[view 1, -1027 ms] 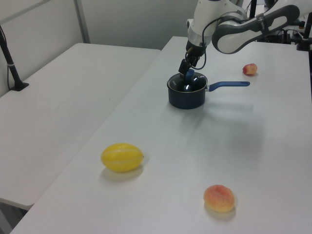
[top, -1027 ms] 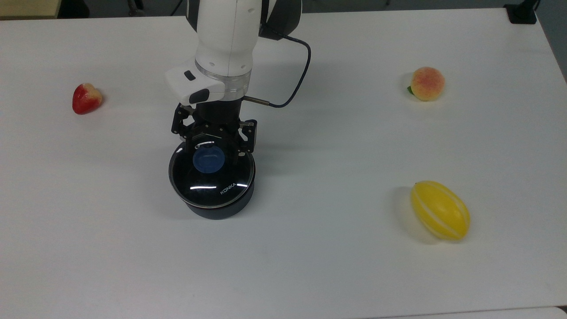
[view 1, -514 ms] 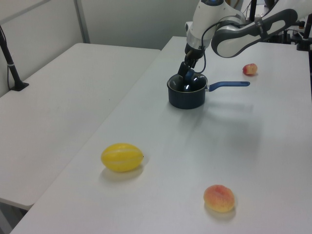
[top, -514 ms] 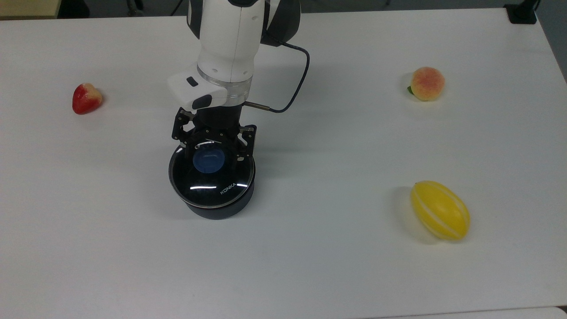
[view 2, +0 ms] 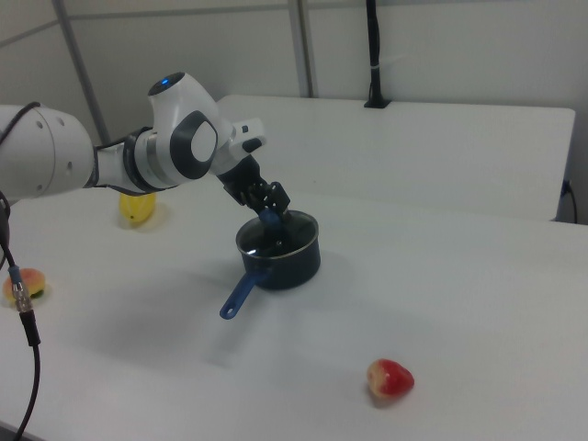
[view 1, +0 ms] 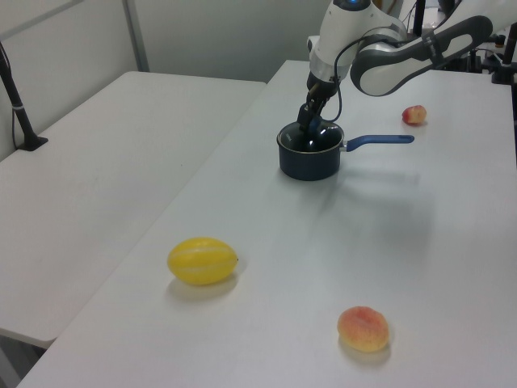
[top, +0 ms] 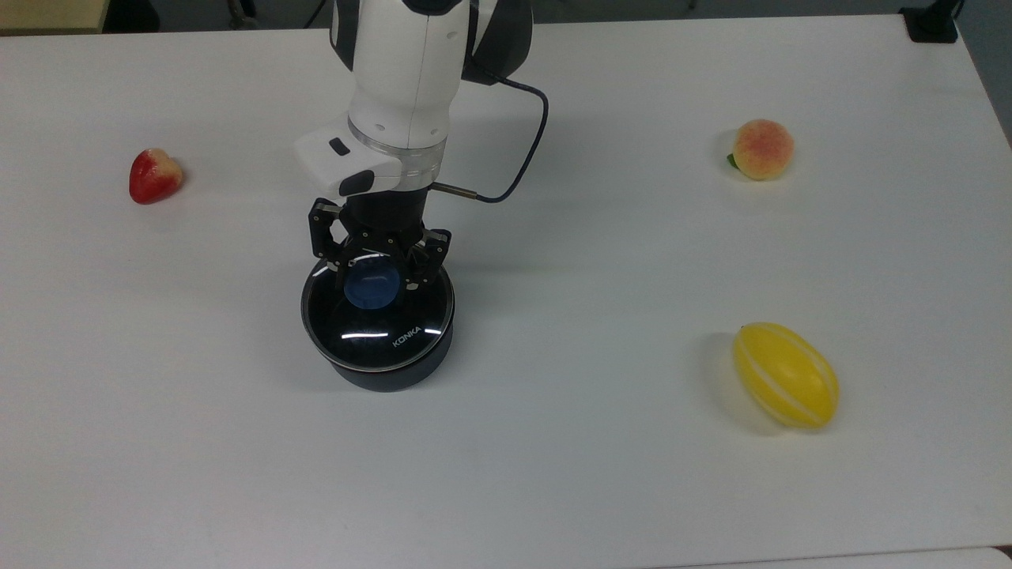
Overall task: Open lid
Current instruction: 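Lift the glass lid up off the saucepan by its knob, then carry the lid away from the saucepan and lower it onto the table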
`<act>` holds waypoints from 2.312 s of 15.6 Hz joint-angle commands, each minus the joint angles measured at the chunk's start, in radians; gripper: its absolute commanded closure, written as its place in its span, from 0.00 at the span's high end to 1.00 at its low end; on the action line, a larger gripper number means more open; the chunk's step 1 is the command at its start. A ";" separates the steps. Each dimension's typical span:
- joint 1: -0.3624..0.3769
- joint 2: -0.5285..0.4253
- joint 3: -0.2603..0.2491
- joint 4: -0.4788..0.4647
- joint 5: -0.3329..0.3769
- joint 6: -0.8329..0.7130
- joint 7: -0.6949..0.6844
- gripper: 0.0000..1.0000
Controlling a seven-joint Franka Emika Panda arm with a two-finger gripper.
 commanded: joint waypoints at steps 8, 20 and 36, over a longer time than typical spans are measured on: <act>0.009 -0.032 -0.014 -0.013 -0.023 0.012 0.018 0.00; 0.017 -0.147 0.011 -0.025 -0.008 -0.183 0.019 0.00; 0.049 -0.517 0.123 -0.373 0.181 -0.558 -0.268 0.00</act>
